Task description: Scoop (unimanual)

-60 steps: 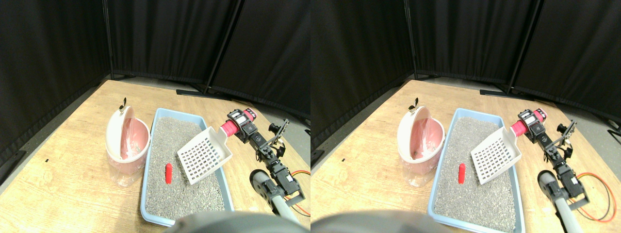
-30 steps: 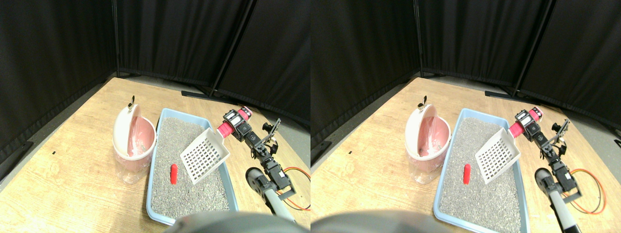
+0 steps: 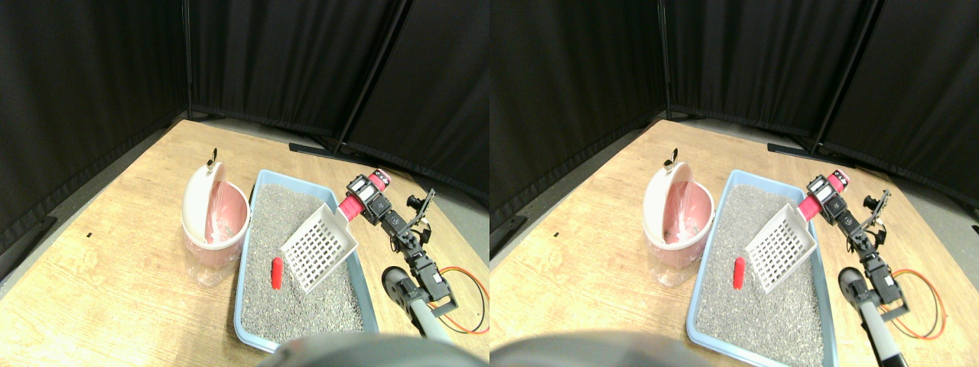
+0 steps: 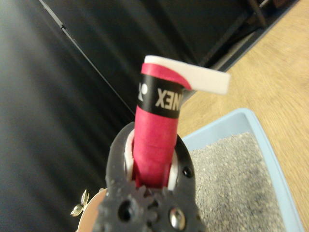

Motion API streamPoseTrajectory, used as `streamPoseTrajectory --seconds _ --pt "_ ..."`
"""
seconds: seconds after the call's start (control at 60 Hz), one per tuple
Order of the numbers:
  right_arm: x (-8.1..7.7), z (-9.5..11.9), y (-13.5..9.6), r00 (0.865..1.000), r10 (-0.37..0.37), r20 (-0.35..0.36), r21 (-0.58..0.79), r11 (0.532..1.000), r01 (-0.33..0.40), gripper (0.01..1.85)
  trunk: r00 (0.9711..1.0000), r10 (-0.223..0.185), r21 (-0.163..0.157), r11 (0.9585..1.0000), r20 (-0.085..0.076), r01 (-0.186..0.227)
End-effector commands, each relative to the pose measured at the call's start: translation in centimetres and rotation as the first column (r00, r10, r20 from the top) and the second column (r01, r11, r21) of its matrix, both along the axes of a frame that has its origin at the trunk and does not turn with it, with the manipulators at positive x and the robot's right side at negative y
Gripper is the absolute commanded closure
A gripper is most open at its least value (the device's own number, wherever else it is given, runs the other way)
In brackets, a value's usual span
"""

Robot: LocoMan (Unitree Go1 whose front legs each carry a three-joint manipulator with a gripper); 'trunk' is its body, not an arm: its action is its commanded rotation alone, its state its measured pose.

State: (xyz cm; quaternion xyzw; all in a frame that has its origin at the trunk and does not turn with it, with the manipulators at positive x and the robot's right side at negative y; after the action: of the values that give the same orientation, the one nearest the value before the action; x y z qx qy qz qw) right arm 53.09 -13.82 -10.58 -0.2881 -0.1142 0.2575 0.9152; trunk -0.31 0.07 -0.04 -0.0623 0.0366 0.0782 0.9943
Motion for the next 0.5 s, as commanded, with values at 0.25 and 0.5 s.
streamPoseTrajectory --seconds 0.25,0.5 --pt "-3.0 -2.9 4.5 0.981 0.181 -0.064 -0.019 0.983 -0.183 1.81 0.9995 0.017 -0.015 0.9997 -0.027 -0.017" --pt "-5.0 -8.1 8.0 0.946 0.231 -0.228 0.058 0.973 -0.223 1.81 0.9989 0.030 -0.017 0.9994 -0.037 -0.030"
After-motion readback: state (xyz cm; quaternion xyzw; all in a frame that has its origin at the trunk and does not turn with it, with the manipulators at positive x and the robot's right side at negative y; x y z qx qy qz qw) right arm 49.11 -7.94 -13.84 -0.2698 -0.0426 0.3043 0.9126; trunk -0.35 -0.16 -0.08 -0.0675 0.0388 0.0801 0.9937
